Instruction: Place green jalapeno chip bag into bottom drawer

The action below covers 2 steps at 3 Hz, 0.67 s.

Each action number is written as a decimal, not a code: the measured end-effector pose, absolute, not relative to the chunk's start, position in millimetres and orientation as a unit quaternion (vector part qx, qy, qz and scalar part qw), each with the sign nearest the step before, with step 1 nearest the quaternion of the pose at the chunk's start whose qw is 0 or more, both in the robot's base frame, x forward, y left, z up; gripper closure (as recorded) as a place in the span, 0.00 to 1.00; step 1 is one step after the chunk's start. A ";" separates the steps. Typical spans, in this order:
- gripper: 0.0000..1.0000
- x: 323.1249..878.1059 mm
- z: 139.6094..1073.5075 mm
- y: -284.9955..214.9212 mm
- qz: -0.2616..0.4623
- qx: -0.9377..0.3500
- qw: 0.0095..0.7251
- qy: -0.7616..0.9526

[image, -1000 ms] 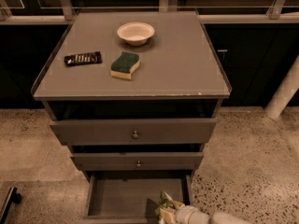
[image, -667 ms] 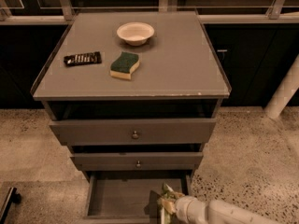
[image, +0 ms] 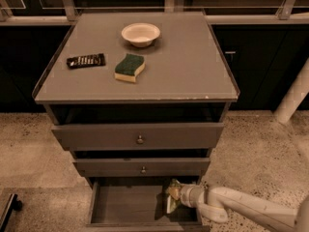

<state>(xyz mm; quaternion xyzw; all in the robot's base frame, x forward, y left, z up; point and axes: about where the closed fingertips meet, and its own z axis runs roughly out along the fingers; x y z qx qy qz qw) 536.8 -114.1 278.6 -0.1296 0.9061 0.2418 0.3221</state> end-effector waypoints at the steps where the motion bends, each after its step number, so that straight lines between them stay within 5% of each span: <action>1: 0.82 557.2 237.4 -120.6 0.243 -0.102 0.293 0.919; 2: 0.59 559.7 234.0 -123.4 0.239 -0.105 0.291 0.921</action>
Offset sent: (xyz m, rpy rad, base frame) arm 0.0186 -0.0056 -0.0366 0.0065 0.0667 -0.0336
